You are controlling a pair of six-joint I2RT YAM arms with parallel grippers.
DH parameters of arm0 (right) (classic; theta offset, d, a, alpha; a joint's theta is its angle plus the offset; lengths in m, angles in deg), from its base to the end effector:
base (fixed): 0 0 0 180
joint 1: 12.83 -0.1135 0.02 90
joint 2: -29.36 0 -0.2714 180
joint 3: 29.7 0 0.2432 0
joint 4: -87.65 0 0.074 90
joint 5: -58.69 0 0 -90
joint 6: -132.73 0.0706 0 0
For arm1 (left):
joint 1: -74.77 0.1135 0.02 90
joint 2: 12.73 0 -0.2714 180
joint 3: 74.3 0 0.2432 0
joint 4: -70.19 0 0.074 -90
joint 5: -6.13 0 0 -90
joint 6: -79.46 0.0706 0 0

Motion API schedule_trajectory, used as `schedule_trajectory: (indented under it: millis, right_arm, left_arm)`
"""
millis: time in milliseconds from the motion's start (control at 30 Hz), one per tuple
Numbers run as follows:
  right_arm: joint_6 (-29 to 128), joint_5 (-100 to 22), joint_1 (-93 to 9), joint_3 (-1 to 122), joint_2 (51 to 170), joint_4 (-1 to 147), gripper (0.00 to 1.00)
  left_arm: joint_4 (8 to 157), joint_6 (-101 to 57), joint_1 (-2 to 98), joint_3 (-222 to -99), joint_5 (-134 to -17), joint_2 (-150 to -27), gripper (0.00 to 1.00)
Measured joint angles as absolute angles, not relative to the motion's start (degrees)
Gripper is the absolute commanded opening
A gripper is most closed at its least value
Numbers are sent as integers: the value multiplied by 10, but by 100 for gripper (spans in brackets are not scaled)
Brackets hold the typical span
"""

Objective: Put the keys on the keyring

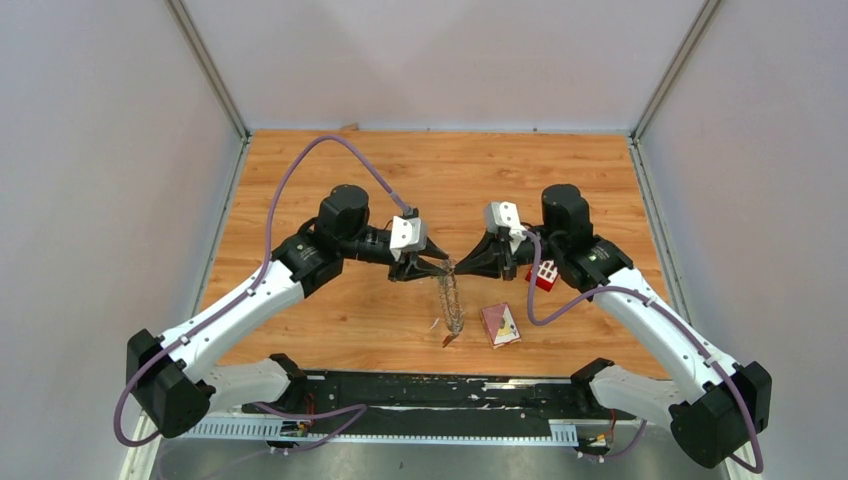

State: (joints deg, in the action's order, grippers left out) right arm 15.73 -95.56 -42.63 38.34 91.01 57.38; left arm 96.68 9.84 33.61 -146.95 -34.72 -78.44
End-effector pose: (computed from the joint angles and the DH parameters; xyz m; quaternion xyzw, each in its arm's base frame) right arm 0.1667 0.1688 0.3370 -0.5928 0.4864 0.4568 0.4510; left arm 0.1629 -0.2133 0.3500 0.5862 0.5156 -0.4288 0.4547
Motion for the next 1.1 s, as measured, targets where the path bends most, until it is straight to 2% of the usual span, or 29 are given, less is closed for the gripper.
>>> schedule_trajectory:
  millis: [133,267,567,833,900,1033,1100]
  right_arm:
    - [166,-964,-425,385,910,580,0]
    - [172,-968,-424,386,910,583,0]
    - [178,-970,-423,386,911,591,0]
    - [155,-946,-424,386,911,589,1]
    - [144,-937,-426,386,911,591,5]
    - [130,-919,-428,386,911,594,24]
    - [126,-910,-427,386,911,593,30]
  left_arm:
    - [936,79,336,-1457,-318,-785,39]
    - [917,66,336,-1451,-303,-785,33]
    - [881,37,336,-1440,-296,-794,1]
    - [930,40,336,-1463,-327,-795,0]
    - [970,52,334,-1485,-347,-796,0]
    - [1065,93,313,-1542,-400,-811,0]
    - [1109,109,303,-1567,-426,-819,0]
